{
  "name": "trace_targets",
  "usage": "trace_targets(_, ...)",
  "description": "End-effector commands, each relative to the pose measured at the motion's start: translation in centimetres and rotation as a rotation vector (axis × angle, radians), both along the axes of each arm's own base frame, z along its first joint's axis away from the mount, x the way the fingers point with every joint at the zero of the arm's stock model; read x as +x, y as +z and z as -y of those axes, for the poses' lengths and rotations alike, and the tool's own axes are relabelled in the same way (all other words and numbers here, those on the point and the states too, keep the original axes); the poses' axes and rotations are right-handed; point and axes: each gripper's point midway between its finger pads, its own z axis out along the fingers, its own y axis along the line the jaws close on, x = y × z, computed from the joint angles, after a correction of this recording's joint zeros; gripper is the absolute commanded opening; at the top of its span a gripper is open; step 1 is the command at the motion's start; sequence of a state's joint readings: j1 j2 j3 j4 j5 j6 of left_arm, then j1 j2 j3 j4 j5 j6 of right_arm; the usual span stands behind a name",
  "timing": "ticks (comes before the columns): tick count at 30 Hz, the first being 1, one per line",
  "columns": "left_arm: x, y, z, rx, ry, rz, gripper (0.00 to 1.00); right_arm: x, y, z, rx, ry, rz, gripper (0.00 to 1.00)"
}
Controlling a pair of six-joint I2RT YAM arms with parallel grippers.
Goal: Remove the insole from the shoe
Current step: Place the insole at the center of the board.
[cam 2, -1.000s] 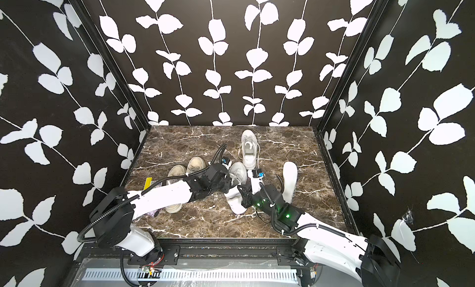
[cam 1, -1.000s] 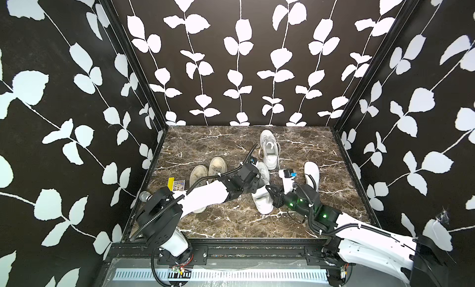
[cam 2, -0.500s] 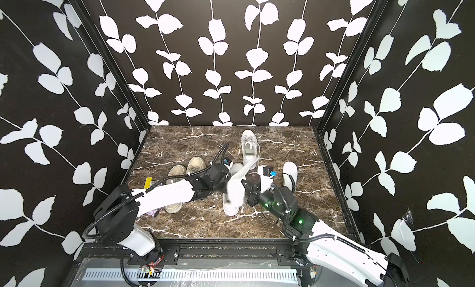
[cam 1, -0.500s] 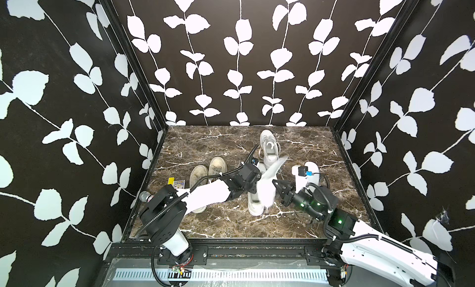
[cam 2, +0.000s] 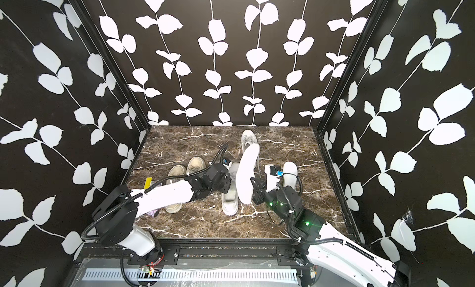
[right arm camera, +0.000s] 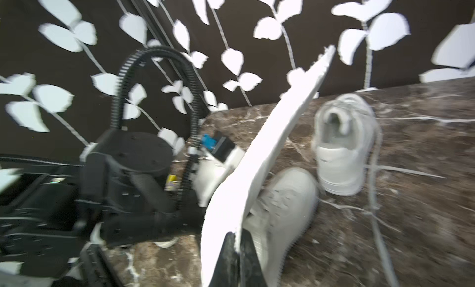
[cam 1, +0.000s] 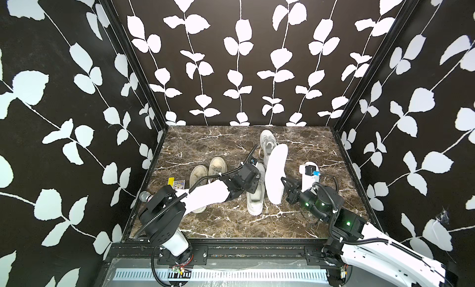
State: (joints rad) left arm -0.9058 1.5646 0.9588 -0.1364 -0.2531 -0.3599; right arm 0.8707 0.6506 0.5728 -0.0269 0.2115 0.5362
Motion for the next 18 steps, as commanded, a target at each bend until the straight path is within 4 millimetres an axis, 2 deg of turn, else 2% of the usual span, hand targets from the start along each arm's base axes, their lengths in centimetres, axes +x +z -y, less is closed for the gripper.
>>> trace_targets(1, -0.5, -1.2, -3.5, 0.112, 0.057, -0.013, 0.0, 1.6, -1.1, 2.9, -0.144, -0.122, -0.049, 0.0)
trace_targets(7, -0.5, -1.0, -3.9, 0.104, 0.065, -0.001, 0.0, 4.8, -2.8, 4.9, -0.25, -0.2, -0.149, 0.0)
trace_targets(14, -0.6, -0.9, -4.1, 0.108, 0.062, 0.005, 0.0, 9.2, -7.8, 5.3, -0.235, -0.207, -0.333, 0.0)
trace_targets(18, -0.7, -0.9, -4.3, 0.11, 0.065, 0.007, 0.0, 10.6, -10.9, 5.9, -0.185, -0.209, -0.474, 0.0)
